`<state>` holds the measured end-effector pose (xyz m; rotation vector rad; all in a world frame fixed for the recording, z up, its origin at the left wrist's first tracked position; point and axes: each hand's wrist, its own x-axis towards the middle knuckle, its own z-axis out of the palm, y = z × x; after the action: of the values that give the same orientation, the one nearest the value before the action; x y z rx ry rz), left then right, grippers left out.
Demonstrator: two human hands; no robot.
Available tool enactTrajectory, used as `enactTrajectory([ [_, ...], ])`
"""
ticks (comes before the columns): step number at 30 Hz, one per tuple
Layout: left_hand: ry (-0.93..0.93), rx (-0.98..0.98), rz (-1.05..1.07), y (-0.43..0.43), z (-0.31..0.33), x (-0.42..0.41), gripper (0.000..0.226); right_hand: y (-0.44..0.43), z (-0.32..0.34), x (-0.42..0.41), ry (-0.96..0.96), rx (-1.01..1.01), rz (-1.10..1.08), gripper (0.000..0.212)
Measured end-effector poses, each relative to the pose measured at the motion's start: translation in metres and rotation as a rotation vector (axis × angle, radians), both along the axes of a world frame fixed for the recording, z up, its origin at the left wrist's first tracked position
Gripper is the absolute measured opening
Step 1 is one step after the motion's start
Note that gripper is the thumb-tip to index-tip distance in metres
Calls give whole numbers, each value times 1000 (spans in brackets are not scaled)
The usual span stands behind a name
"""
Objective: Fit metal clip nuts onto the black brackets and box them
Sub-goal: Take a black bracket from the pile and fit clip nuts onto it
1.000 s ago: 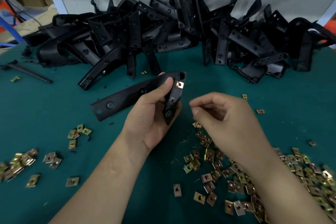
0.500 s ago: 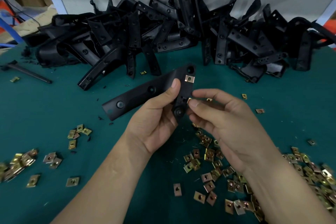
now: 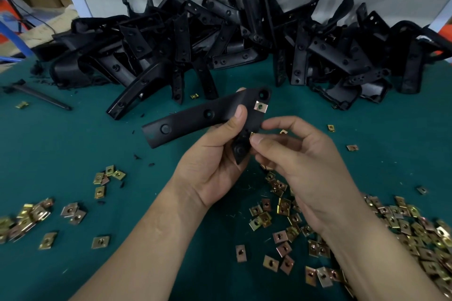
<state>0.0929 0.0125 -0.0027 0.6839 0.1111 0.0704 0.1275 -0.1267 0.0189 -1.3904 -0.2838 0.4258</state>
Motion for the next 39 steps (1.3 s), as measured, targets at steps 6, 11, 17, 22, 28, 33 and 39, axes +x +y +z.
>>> enactTrajectory([
  [6, 68, -73, 31, -3, 2, 1, 35, -1, 0, 4, 69, 87, 54, 25],
  [11, 56, -57, 36, -1, 1, 1, 46, 1, 0, 2, 64, 120, 64, 27],
  [17, 6, -61, 2, 3, -5, 3, 28, 0, 1, 2, 40, 114, 63, 35],
  [22, 47, -55, 3, 1, -8, 5, 35, -1, -2, 4, 30, 67, -4, 28],
  [28, 18, -91, -6, -4, -11, 5, 31, 6, -4, -1, 115, 199, -71, 36],
  [33, 47, -69, -13, -6, -7, 4, 46, 6, -6, -1, 22, 163, -75, 22],
  [39, 88, -83, -59, -12, -9, 2, 55, 3, -6, -1, -35, 94, -19, 18],
])
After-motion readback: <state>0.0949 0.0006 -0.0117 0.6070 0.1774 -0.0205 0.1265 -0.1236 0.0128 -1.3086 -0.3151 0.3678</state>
